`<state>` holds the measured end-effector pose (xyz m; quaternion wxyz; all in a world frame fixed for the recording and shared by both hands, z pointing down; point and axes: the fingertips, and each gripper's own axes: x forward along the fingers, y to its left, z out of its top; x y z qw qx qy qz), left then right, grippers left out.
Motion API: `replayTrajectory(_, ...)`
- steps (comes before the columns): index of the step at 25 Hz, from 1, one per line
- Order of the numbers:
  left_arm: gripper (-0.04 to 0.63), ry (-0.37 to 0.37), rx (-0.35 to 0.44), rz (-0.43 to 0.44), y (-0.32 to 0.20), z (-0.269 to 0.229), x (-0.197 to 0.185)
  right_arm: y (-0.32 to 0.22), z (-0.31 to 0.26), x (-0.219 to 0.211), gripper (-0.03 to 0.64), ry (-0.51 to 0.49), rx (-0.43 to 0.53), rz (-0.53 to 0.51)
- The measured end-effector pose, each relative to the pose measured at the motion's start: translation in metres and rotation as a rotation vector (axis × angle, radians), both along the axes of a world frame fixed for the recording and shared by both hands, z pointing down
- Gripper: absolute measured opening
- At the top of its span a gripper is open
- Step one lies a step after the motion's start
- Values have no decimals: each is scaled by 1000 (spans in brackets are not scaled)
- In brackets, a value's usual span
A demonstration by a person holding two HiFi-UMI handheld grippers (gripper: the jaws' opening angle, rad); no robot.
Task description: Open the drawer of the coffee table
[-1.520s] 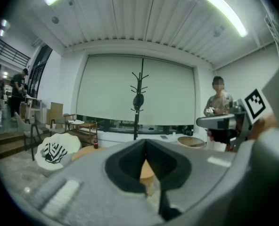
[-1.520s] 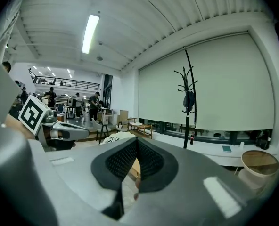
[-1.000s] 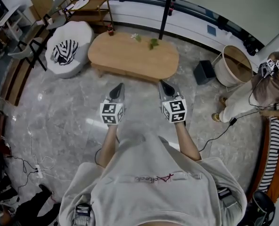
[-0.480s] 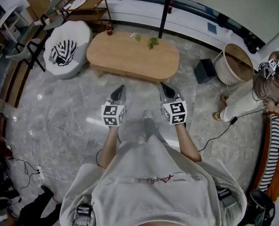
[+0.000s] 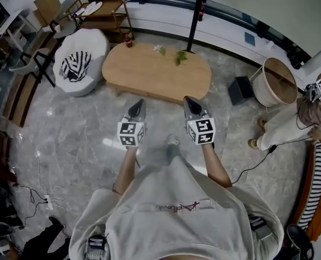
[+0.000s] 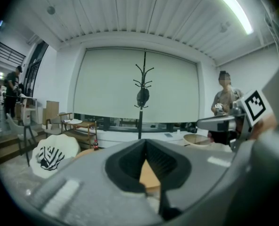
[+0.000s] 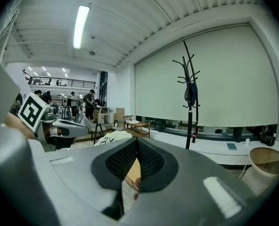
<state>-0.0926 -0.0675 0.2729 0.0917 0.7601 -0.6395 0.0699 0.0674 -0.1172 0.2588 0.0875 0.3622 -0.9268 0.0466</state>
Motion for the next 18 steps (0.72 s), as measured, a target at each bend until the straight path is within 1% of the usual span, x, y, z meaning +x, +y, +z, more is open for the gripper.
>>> replayTrajectory(7, 2, -18, 14, -20, -66, -15, -19, -70, -11, -22, 4, -20, 8, -21)
replayTrajectory(12, 2, -20, 14, -48, -101, -18, -31, -109, -14, -37, 3, -22, 11, -53)
replayTrajectory(18, 2, -26, 8, -67, -141, -18, -39, -153, -14, -43, 3, -23, 9, -67)
